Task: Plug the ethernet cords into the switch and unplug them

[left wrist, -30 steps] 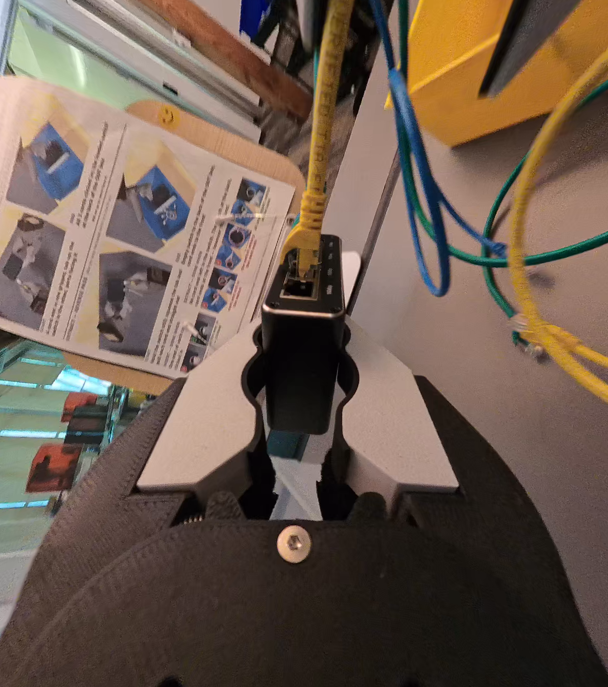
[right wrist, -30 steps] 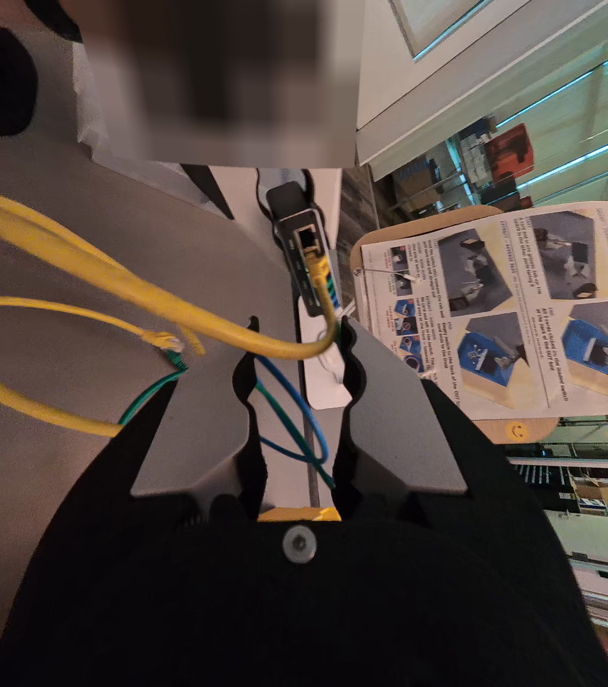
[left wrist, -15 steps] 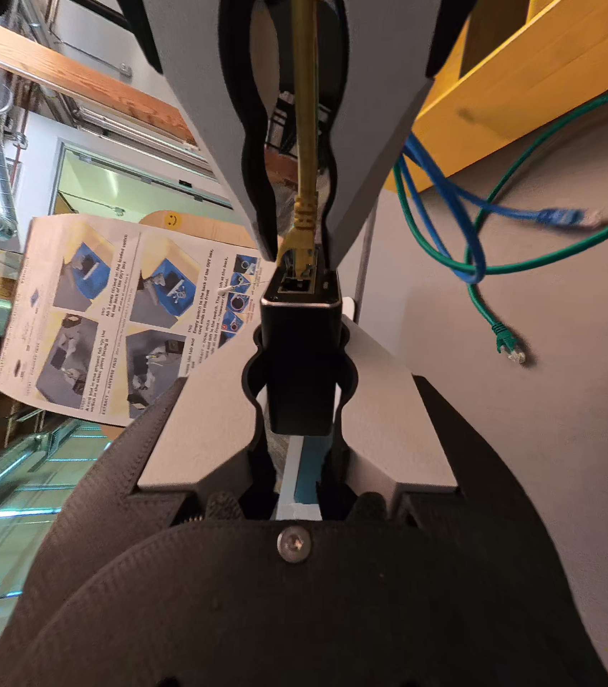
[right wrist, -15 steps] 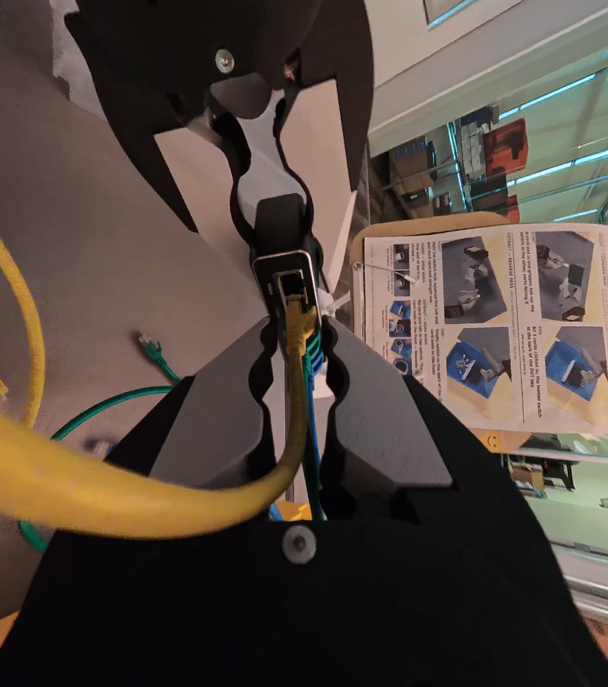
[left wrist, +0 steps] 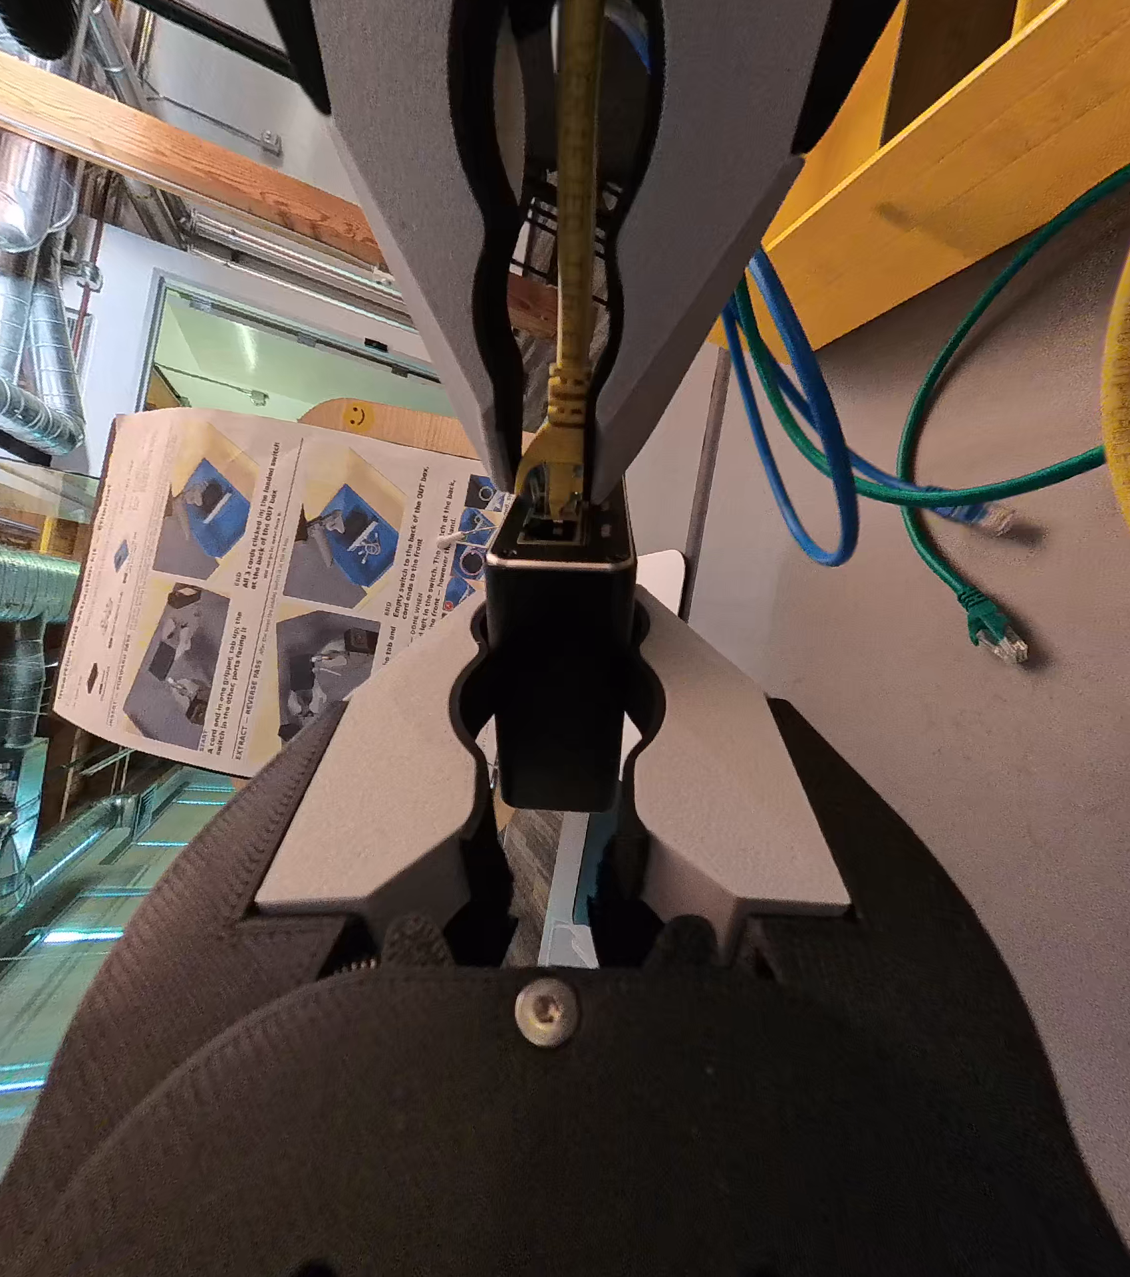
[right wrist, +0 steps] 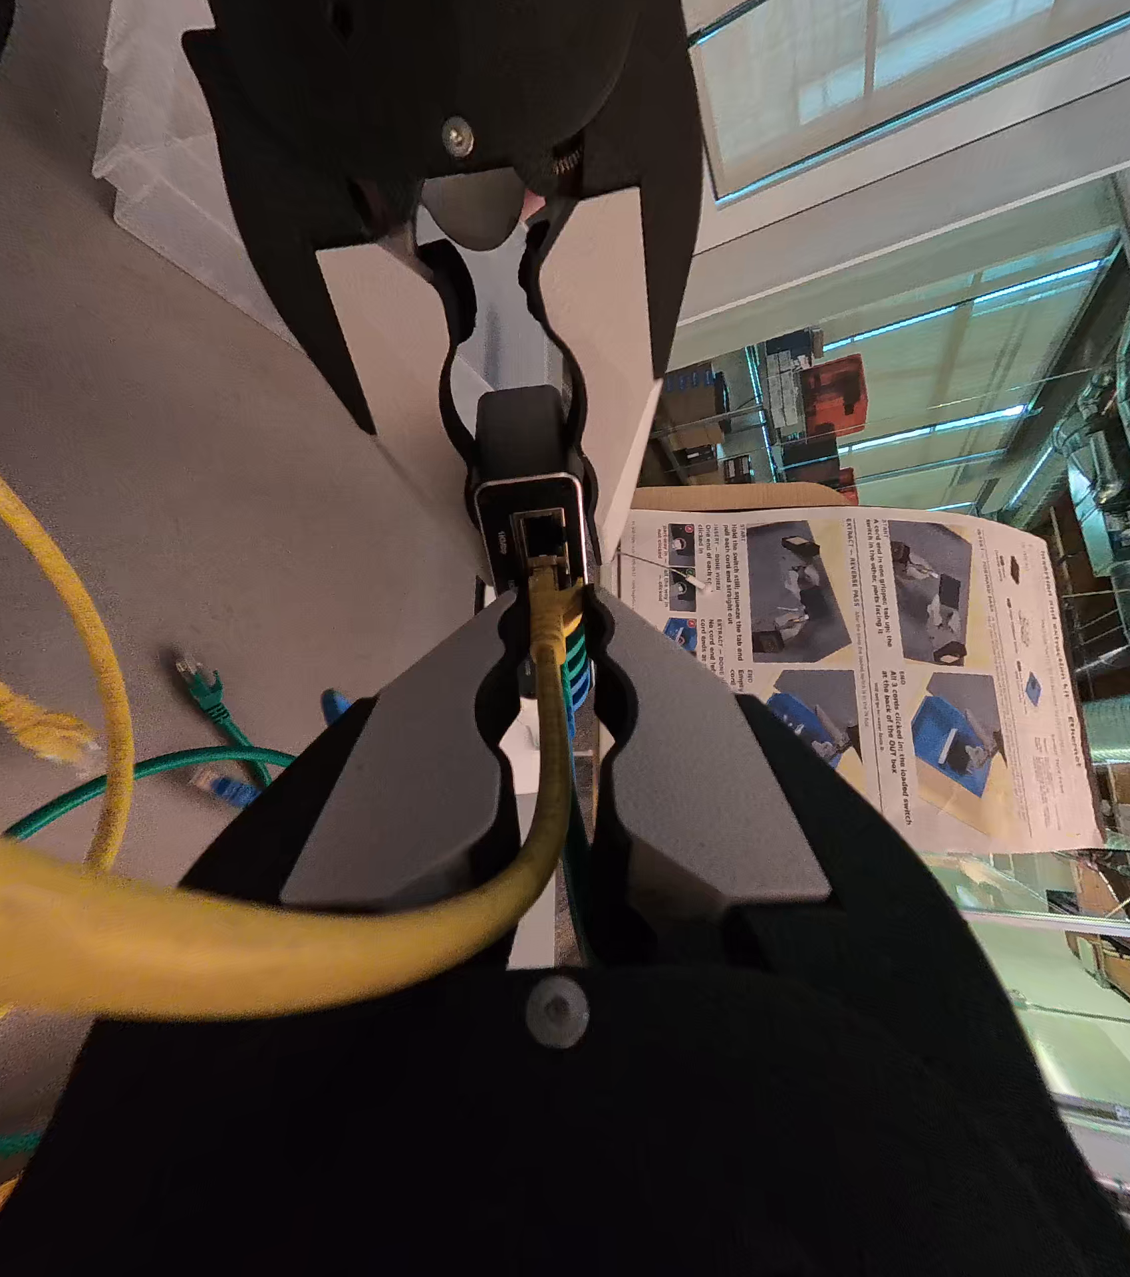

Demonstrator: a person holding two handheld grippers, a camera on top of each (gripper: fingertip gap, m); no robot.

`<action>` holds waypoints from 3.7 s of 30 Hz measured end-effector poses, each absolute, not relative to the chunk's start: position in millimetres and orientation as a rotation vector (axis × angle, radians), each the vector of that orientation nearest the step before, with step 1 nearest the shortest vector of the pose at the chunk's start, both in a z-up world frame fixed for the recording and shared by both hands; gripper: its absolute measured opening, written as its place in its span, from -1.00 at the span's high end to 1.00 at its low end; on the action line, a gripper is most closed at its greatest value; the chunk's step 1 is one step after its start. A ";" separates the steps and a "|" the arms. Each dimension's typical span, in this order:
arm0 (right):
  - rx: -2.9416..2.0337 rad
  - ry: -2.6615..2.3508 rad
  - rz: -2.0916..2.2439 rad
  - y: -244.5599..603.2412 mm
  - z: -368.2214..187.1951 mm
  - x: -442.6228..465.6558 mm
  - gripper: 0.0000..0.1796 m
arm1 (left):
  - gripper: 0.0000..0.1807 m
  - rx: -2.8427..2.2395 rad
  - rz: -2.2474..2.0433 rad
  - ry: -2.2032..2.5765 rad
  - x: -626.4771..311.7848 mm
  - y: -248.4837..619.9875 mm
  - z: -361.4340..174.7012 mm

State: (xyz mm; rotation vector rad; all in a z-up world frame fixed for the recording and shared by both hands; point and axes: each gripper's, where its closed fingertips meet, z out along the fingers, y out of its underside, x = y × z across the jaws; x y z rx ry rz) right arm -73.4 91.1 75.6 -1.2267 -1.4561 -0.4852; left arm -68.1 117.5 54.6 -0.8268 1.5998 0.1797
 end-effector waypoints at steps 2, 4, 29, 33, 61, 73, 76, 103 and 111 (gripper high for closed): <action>-1.214 -1.457 -0.475 90.3 76.0 -75.7 0.84 | 0.64 -0.826 0.178 1.601 -69.1 117.4 55.1; -1.211 -1.459 -0.467 89.7 75.7 -77.3 0.81 | 0.64 -0.814 0.192 1.598 -70.4 117.6 56.5; -1.197 -1.438 -0.478 85.9 82.6 -76.9 0.85 | 0.63 -0.824 0.138 1.603 -69.7 113.1 61.3; -1.200 -1.442 -0.494 88.4 80.8 -76.5 0.82 | 0.63 -0.832 0.149 1.601 -70.8 115.5 61.0; -1.290 -1.481 -0.528 87.3 62.3 -68.2 0.87 | 0.58 -0.900 0.120 1.663 -64.7 120.5 47.6; -1.368 -1.541 -0.535 101.3 33.7 -62.8 0.88 | 0.58 -0.978 0.108 1.762 -63.3 135.3 15.0; -1.376 -1.548 -0.542 101.7 30.5 -62.7 0.86 | 0.58 -0.984 0.095 1.773 -63.5 136.3 11.5; -1.332 -1.513 -0.423 91.1 45.7 -73.7 0.84 | 0.64 -0.847 0.221 1.660 -55.8 128.7 23.3; -1.251 -1.503 -0.425 87.5 54.6 -77.7 0.83 | 0.64 -0.807 0.295 1.631 -60.1 127.0 35.2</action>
